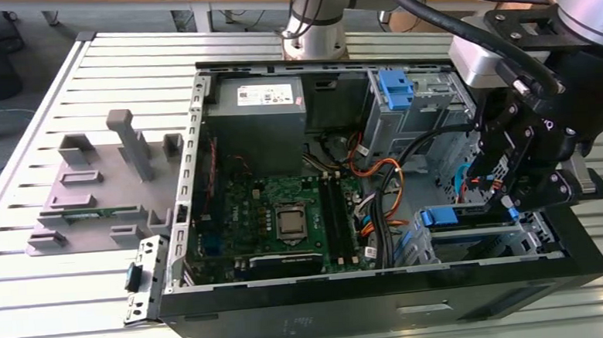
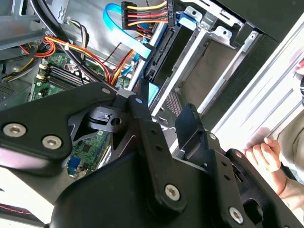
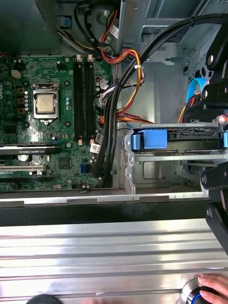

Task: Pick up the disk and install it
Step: 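Insert the disk into the insertion slot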

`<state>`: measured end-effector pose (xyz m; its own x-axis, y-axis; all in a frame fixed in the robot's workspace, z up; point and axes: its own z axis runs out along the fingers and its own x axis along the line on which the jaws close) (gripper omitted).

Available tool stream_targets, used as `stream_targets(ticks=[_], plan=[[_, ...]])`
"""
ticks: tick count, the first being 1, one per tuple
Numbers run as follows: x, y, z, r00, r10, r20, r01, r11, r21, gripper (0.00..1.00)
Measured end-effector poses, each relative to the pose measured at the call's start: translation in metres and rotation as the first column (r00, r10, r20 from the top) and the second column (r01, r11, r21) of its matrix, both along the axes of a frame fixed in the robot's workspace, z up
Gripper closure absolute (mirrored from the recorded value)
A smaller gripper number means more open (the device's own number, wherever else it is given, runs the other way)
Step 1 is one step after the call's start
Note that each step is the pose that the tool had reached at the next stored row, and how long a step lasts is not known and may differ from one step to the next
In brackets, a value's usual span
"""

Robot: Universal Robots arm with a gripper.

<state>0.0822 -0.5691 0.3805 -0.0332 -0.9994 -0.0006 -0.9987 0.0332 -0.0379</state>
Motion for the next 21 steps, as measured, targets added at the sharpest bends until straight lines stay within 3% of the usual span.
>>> stream_targets(ticks=[21], plan=[[0.0022, 0.0013, -0.0013, 1.0, 0.0, -0.0002, 0.0, 1.0, 0.0, 0.51]])
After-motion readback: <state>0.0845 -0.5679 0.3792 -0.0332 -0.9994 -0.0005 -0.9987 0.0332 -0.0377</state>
